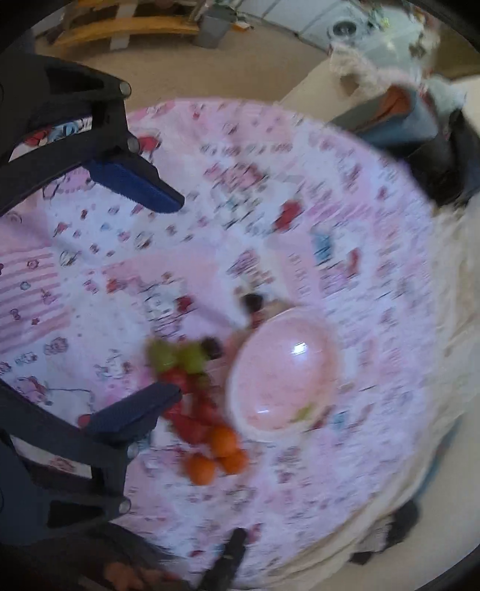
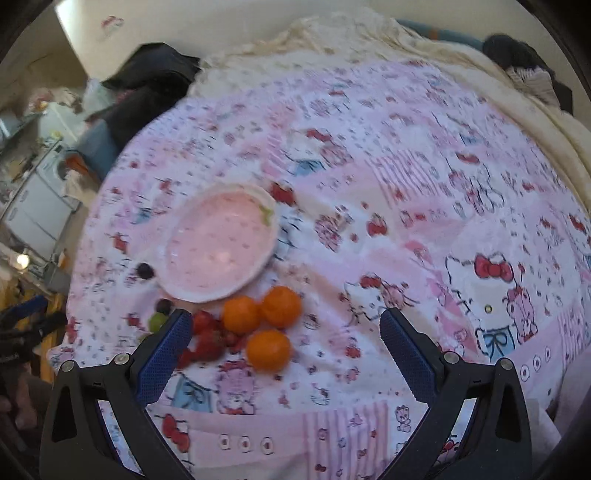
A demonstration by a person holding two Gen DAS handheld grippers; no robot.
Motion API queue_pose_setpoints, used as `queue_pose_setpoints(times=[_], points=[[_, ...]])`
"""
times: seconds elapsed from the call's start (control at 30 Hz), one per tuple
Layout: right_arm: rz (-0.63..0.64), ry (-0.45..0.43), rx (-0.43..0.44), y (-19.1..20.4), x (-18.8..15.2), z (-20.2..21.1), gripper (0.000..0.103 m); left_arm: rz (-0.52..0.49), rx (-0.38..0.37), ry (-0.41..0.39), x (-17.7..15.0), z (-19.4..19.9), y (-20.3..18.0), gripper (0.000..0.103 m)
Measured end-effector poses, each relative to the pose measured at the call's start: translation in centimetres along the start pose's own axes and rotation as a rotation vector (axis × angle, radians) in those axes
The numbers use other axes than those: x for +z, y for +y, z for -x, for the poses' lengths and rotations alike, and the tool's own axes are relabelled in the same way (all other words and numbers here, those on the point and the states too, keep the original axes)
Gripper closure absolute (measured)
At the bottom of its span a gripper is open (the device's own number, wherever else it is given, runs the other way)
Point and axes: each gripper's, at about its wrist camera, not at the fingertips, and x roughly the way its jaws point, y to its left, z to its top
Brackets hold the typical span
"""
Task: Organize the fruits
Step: 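Close the left tool on a green grape while the right tool approaches a mandarin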
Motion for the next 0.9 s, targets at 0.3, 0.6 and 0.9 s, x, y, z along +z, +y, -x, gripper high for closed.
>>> queue_pose_setpoints(times=[0.3, 0.6, 0.9], points=[[-0.064, 0.039, -0.005, -1.2, -0.2, -1.1, 0.000, -0.163, -0.091, 0.241, -1.4, -7.6, -4.0, 0.044], [-0.060, 0.047, -0.027, -1.3, -0.1, -1.8, 0.000, -0.415, -0.147, 0.289, -1.0, -10.5, -7.1, 0.046], [-0.095, 0.098, 0.027, -2.4, 0.0, -2.7, 0.001, -0.466, -0.180, 0.282, 0.1, -11.1, -8.3, 0.076]])
